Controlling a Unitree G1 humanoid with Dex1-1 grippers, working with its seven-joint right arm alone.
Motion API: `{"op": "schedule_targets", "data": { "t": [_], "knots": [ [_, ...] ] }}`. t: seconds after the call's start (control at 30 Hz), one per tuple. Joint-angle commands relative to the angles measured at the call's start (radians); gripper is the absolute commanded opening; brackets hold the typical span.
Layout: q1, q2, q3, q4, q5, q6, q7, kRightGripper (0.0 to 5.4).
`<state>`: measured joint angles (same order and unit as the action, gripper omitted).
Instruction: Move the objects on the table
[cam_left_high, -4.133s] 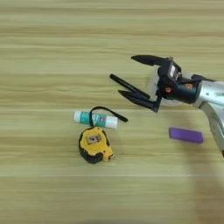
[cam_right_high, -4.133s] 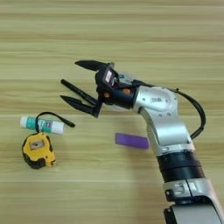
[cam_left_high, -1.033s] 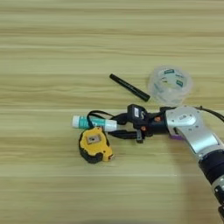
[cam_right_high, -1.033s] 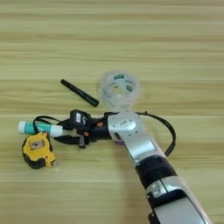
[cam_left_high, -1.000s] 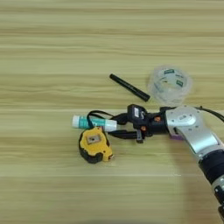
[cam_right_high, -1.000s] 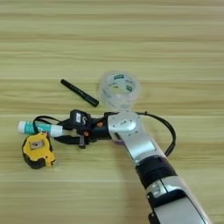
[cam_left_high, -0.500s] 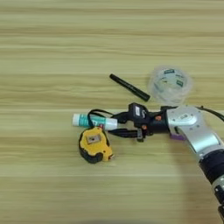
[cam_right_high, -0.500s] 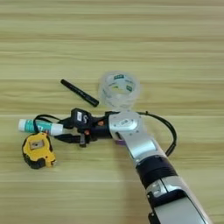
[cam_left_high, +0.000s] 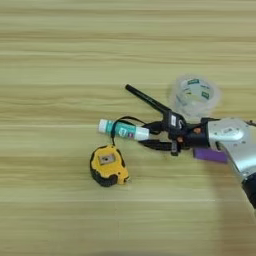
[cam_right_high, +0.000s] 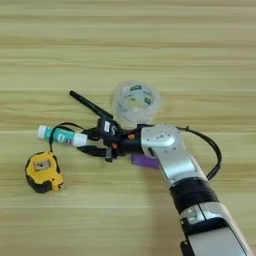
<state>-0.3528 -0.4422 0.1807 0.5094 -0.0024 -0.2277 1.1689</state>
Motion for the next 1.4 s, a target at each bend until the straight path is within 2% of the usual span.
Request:
{"op": "schedule_targets", "data": {
  "t": [0.03, 0.27, 0.6, 0.63, 0.73, 0.87, 1.4],
  "knots": [
    [-0.043, -0.062, -0.057, -0.03, 0.021, -0.004, -0.051, 1.71],
    [-0.059, -0.058, -0.044, 0.016, -0.045, -0.004, -0.135, 1.71],
    [-0.058, -0.051, -0.018, 0.025, -0.058, -0.009, -0.148, 1.7],
    [-0.058, -0.051, -0.017, 0.024, -0.058, -0.006, -0.15, 1.99],
    [-0.059, -0.05, -0.016, 0.024, -0.057, -0.005, -0.153, 2.39],
    [-0.062, -0.048, -0.016, 0.021, -0.052, -0.003, -0.155, 2.58],
    [-0.062, -0.047, -0.026, -0.01, -0.028, -0.005, -0.151, 4.37]
  ]
}}
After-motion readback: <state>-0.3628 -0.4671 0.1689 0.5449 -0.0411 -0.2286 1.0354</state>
